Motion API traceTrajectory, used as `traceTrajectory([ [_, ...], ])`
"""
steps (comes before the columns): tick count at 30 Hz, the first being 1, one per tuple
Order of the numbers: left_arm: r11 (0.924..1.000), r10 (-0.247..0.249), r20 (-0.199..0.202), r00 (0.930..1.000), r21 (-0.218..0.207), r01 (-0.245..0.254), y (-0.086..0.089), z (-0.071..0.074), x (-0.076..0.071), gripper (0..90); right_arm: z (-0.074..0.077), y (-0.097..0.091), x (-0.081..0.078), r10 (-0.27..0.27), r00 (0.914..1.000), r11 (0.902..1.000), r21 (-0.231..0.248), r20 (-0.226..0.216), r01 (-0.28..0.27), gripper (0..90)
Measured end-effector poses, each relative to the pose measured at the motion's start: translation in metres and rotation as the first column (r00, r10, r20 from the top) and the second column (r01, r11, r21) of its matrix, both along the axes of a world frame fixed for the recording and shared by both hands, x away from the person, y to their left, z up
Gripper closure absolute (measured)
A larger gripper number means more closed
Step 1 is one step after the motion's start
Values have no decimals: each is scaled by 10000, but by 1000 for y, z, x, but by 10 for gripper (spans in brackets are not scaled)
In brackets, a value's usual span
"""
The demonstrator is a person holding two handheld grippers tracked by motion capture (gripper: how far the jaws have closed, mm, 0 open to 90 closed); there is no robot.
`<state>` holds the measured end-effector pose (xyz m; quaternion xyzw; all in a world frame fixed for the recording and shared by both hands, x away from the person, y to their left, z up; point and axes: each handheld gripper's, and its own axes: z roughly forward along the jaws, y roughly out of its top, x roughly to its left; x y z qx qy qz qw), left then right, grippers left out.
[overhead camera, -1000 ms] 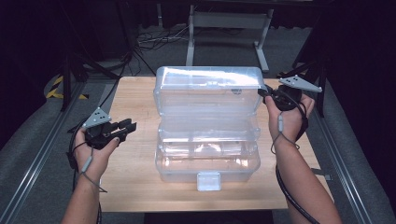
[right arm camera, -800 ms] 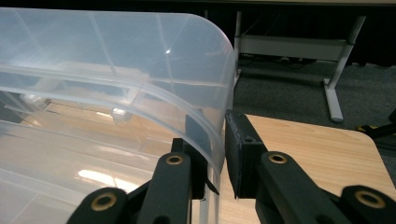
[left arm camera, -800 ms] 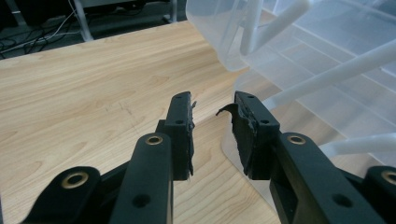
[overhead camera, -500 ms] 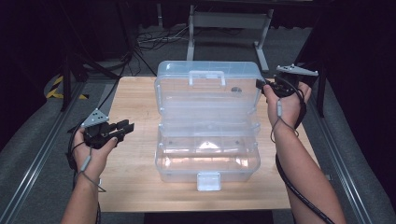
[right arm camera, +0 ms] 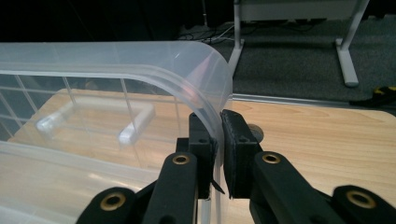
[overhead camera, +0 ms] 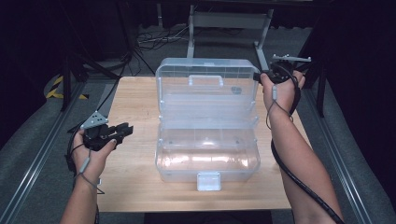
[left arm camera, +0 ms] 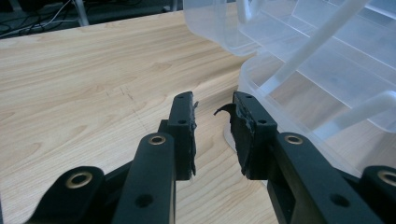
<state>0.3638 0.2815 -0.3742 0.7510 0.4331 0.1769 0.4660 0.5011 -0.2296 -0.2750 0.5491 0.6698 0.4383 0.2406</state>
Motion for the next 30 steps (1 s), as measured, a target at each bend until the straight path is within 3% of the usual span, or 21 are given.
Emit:
traceTrajectory([
  [1, 10000, -19, 7, 10000, 4, 19, 1, 0, 0, 706, -1, 0, 4, -55, 10000, 10000, -20, -43, 55, 850],
  [2, 10000, -6, 1, 10000, -20, 6, 2, 0, -1, 706, -1, 3, 9, -152, 9999, 9986, -511, -12, 151, 862],
  [5, 9999, 59, 2, 10000, -115, -59, 5, -1, 0, 706, -2, 10, 18, -188, 9997, 9952, -966, -127, 175, 866],
  [18, 9995, 134, -248, 9996, -282, -141, 12, -8, 4, 706, -11, 8, 46, -226, 9958, 9969, -767, -887, 158, 868],
  [30, 9996, 152, -543, 9984, -220, -164, 15, -17, 9, 708, -22, 7, 72, -188, 9843, 9981, -616, -1753, 81, 869],
])
